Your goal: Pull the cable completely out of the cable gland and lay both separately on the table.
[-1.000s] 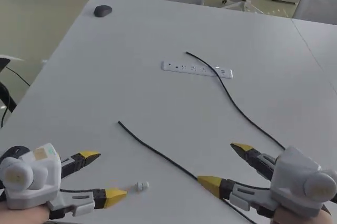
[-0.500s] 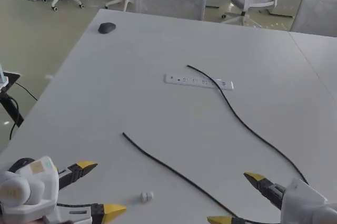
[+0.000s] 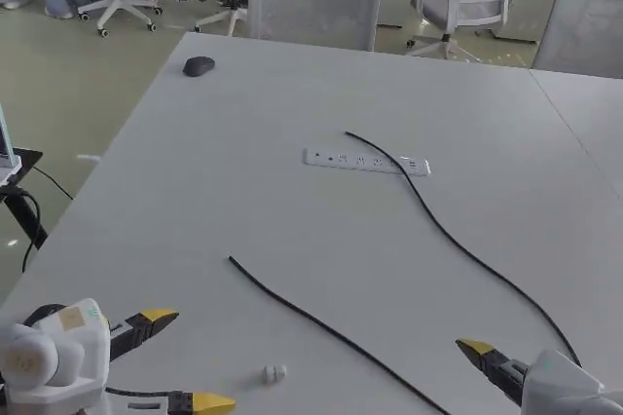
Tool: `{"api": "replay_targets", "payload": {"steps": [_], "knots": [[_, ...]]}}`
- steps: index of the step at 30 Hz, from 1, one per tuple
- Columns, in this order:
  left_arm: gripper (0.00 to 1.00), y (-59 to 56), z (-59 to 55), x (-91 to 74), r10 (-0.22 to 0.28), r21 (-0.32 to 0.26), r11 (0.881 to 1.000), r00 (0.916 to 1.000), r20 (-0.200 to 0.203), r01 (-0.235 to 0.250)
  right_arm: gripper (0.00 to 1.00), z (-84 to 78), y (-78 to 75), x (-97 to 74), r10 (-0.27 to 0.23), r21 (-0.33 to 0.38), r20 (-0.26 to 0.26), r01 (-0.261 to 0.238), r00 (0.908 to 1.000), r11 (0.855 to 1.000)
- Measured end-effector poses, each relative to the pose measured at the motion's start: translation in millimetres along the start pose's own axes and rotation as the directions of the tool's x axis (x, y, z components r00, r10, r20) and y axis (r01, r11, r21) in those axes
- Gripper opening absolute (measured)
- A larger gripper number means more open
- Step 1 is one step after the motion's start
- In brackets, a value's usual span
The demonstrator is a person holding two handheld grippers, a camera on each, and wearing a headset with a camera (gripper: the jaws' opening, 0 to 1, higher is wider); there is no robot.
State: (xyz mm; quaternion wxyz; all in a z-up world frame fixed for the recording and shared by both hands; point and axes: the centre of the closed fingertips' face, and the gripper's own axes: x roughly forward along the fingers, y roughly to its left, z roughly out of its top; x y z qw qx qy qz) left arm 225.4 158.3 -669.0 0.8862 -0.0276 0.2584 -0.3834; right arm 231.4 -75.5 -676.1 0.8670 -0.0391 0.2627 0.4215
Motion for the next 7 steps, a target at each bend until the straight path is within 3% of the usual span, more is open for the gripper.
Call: {"api": "replay_targets", "payload": {"steps": [7], "knots": [[0.9, 0.8, -2.3, 0.0, -0.002, -0.004, 1.0, 0.9999, -0.013, 0.002, 0.95, -7.5, -1.7, 1.3, 0.007, 0.007, -0.027, -0.007, 0.9996, 1.0]]}}
